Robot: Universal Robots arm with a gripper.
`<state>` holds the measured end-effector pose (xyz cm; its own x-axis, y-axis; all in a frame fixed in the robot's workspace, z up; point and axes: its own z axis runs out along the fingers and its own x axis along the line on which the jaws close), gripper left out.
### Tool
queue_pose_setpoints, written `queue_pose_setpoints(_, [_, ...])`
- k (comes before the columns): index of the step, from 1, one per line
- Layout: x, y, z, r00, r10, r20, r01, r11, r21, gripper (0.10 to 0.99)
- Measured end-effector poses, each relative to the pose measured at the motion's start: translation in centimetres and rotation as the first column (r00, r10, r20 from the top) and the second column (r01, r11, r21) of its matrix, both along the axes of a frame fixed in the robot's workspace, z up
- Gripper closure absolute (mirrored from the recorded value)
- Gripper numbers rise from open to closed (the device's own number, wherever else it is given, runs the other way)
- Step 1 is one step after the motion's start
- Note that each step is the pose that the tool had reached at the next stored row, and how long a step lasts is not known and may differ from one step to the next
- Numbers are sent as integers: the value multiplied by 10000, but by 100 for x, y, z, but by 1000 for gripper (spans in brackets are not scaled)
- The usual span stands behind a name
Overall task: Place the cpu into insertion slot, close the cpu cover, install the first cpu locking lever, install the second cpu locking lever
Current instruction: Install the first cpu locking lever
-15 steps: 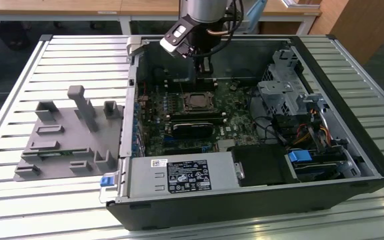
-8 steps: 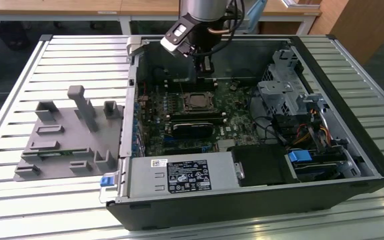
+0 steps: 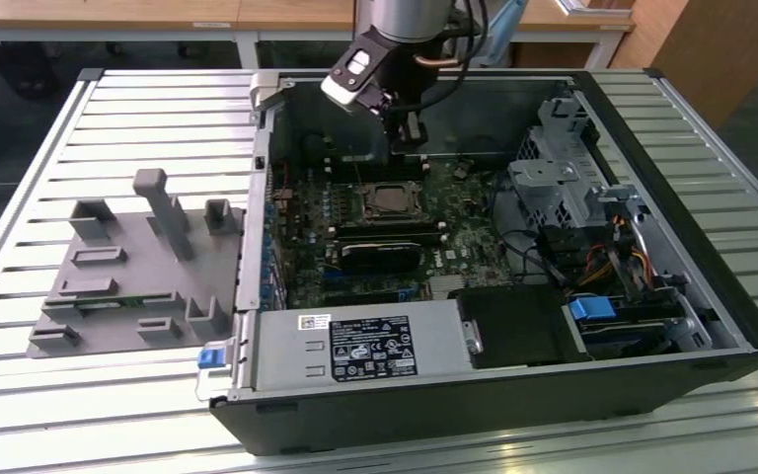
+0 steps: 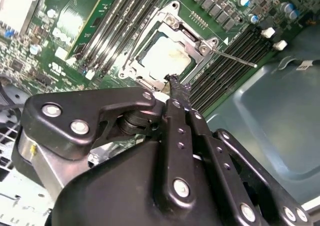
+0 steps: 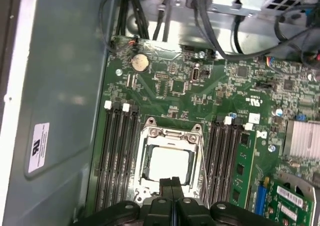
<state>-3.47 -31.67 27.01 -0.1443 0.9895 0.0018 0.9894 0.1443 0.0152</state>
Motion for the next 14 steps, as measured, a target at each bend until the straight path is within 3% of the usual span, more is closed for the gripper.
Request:
queue_pose_setpoints(2, [0, 0, -1, 9995, 325, 0, -325, 9995, -1, 980])
queue_pose_setpoints(6, [0, 0, -7, 9923, 1238, 0, -1238, 9923, 0, 980])
queue_pose_setpoints(14, [0, 0, -17, 9589, 2837, -1, -2837, 9589, -1, 980])
